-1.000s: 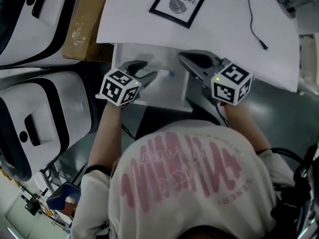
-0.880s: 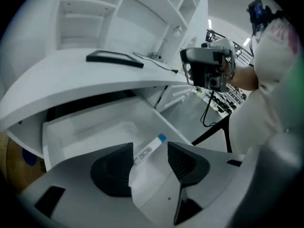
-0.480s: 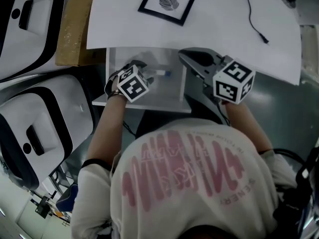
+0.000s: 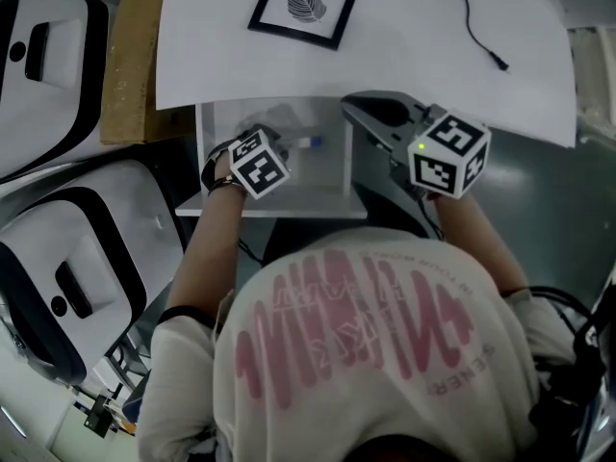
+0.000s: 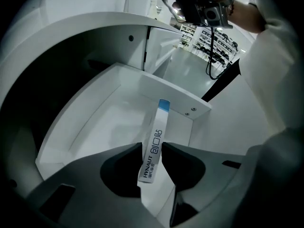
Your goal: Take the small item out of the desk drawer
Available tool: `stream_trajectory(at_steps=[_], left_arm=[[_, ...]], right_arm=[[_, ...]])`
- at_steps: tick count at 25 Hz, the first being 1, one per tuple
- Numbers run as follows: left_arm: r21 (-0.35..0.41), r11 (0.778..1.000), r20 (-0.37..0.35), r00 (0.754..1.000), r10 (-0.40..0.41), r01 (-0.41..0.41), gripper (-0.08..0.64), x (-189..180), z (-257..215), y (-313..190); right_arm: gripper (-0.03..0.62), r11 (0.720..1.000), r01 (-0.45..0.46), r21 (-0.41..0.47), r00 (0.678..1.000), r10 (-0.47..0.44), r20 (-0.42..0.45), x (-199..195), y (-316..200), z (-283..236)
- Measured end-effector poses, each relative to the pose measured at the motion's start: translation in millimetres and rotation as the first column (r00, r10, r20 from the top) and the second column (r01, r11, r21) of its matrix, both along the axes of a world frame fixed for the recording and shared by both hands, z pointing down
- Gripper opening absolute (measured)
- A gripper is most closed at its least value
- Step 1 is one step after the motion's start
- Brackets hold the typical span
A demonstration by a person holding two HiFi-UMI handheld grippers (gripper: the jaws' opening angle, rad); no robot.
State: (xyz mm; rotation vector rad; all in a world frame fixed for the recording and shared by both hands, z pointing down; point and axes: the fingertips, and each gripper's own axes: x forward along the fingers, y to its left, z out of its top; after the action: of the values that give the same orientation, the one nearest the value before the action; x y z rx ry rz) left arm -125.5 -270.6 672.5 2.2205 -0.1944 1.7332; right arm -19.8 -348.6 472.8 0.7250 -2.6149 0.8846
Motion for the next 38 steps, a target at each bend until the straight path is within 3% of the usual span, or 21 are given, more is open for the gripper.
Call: stream_trajectory(at_steps=[9,13,19,22,25,28,33,38], left_arm=[[0.019,1.0,-0.009,1.0,-0.005,0.005,0.118,0.9,-11.2,5.6],[0.061,0.998,0.0,1.0,0.013,-0.013,0.117,-1.2,-30.1,8.6],[0.134,0.983,-0.115,0.987,-0.114,0.129,0.115,-4.5,-83.8,-7.7],[0.185,0.961,-0.195,0.966,-0.169,0.205,0.115,-6.3,-119.1,-11.3],[0.244,0.918,-0.297,0.925,-0.237,0.314,0.115,-11.4,-159.2,-13.6],[0.278,0.859,-0.421,0.858,-0.294,0.431,0.115,-14.2,-198.7,-7.8],[0.313,0.772,-0.529,0.777,-0.342,0.553,0.115,-13.0,-241.3,30.1],[0.229,0.671,-0.674,0.612,-0.414,0.705,0.115,-13.2,-279.0,80.7]], right_arm=[[0.015,1.0,-0.017,0.009,1.0,0.017,0.001,5.9,11.3,-6.3],[0.015,1.0,-0.014,0.022,1.0,0.014,-0.003,4.1,19.1,-13.6],[0.015,0.995,0.036,0.096,0.999,-0.035,-0.011,-7.1,19.5,-36.8],[0.015,0.991,0.046,0.129,0.999,-0.044,-0.013,-12.0,24.2,-51.0],[0.015,0.985,0.038,0.166,0.999,-0.035,-0.022,-16.7,26.7,-68.9],[0.015,0.981,0.011,0.194,1.0,-0.006,-0.029,-19.8,34.5,-86.6],[0.015,0.971,0.02,0.239,0.998,-0.007,-0.059,-22.8,73.4,-105.9],[0.015,0.962,0.015,0.273,0.998,0.0,-0.057,-27.8,126.3,-125.1]])
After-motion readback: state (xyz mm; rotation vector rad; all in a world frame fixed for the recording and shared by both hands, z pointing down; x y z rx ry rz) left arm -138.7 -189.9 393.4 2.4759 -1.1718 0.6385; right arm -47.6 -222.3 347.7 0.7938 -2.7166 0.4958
